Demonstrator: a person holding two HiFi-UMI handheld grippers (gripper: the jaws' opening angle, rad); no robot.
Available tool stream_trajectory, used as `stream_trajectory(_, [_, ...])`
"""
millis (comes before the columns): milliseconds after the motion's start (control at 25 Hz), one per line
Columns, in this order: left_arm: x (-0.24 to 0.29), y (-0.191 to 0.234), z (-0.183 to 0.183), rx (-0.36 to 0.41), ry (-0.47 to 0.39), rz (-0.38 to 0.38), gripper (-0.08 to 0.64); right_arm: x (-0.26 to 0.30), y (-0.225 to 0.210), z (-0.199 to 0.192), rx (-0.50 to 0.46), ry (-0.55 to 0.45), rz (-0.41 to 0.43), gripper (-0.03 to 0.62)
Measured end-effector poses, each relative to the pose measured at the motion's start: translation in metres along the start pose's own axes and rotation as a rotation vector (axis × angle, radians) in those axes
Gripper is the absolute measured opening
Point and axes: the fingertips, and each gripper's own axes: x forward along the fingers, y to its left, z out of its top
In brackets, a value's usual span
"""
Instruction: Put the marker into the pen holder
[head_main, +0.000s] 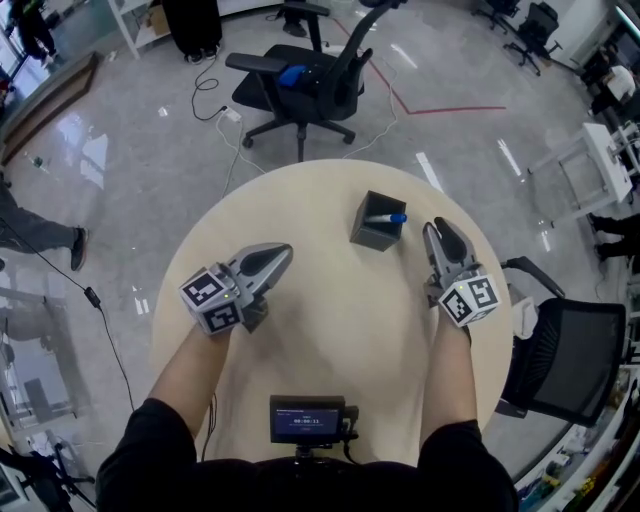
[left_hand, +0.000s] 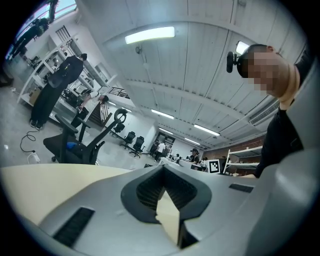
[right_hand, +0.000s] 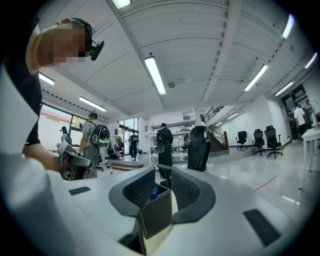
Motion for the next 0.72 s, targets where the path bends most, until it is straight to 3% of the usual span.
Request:
stream_trajectory(320, [-0.013, -0.047, 0.043, 0.033, -0.046, -0.035, -0.003, -0.041, 0.017, 0.054, -0.017, -0.023, -0.018, 0.08])
stream_trajectory(720, [-0.07, -0.107, 0.089, 0.121, -0.06, -0.033, -0.003, -0.092, 0.075, 0.112, -0.003, -0.047, -0.008, 0.078])
